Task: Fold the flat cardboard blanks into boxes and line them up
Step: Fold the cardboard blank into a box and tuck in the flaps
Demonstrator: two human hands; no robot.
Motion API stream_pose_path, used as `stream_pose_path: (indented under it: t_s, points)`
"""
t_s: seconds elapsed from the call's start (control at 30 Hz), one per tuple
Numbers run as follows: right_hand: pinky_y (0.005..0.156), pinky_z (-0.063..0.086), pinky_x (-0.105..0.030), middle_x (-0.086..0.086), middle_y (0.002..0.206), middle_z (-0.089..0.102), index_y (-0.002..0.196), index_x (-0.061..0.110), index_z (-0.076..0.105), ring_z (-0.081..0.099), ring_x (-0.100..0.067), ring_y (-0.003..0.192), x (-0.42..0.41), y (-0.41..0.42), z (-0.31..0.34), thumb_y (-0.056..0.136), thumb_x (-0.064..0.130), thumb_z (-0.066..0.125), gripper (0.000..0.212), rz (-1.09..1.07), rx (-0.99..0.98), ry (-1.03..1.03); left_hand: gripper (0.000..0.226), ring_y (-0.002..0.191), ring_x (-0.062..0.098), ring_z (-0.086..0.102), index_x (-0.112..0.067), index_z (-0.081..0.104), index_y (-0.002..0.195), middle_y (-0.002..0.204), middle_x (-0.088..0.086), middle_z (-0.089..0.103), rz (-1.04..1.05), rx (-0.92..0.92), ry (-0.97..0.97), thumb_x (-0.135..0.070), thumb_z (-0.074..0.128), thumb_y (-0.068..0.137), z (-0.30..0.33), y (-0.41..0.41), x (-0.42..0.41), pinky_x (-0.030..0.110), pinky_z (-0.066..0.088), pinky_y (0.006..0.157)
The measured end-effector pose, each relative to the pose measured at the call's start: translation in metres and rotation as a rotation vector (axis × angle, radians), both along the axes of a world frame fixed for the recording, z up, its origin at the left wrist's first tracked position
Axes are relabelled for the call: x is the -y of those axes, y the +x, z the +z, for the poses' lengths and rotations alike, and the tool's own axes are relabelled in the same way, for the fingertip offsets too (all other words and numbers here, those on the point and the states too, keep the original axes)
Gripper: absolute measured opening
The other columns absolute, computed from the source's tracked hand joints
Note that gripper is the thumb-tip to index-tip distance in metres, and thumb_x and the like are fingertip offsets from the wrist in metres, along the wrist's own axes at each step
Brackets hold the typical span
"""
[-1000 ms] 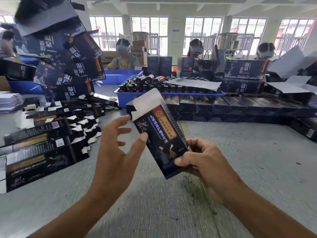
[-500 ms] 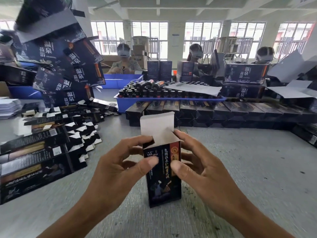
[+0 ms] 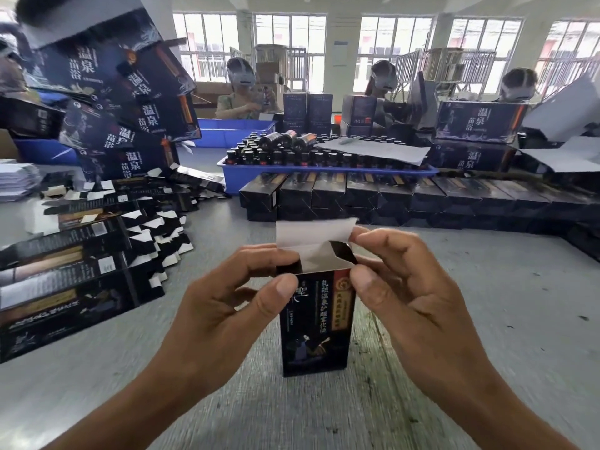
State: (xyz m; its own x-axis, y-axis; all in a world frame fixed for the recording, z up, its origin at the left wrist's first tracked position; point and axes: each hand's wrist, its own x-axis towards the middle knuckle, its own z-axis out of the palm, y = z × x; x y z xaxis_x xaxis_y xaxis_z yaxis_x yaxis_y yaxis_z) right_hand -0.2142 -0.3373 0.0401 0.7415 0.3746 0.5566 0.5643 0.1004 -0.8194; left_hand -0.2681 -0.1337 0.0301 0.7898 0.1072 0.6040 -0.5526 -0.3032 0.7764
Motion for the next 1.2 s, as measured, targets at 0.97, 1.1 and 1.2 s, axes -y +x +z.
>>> stream_pose_path:
  t_s: [0.97, 1.1, 1.2]
  points:
    - [0.086, 0.056, -0.019, 0.020, 0.125, 0.067, 0.109, 0.030, 0.073, 0.064, -0.005, 0.117, 0.002, 0.002, 0.000, 0.091, 0.031, 0.067, 0.019, -0.165, 0.245, -0.090, 0.027, 0.109, 0.022, 0.067, -0.022, 0.070, 0.121, 0.116, -0.003, 0.069, 0.017, 0.185, 0.129, -0.021, 0.057, 0.097, -0.002, 0.000, -0.002, 0.034, 0.062, 0.064]
    - [0.086, 0.054, -0.016, 0.022, 0.126, 0.065, 0.112, 0.033, 0.071, 0.063, -0.004, 0.118, 0.002, 0.005, -0.002, 0.092, 0.036, 0.062, 0.022, -0.190, 0.285, -0.127, 0.032, 0.110, 0.018, 0.068, -0.017, 0.067, 0.124, 0.120, -0.006, 0.068, 0.048, 0.230, 0.258, -0.020, 0.064, 0.093, -0.001, 0.002, -0.009, 0.021, 0.057, 0.070]
    - [0.085, 0.051, -0.009, 0.029, 0.123, 0.063, 0.124, 0.044, 0.061, 0.061, 0.006, 0.113, 0.001, 0.007, -0.008, 0.095, 0.038, 0.063, 0.030, -0.247, 0.280, -0.214, 0.039, 0.107, 0.014, 0.068, -0.023, 0.062, 0.131, 0.121, -0.014, 0.067, 0.050, 0.226, 0.350, -0.026, 0.065, 0.092, -0.002, 0.005, -0.014, 0.017, 0.056, 0.068]
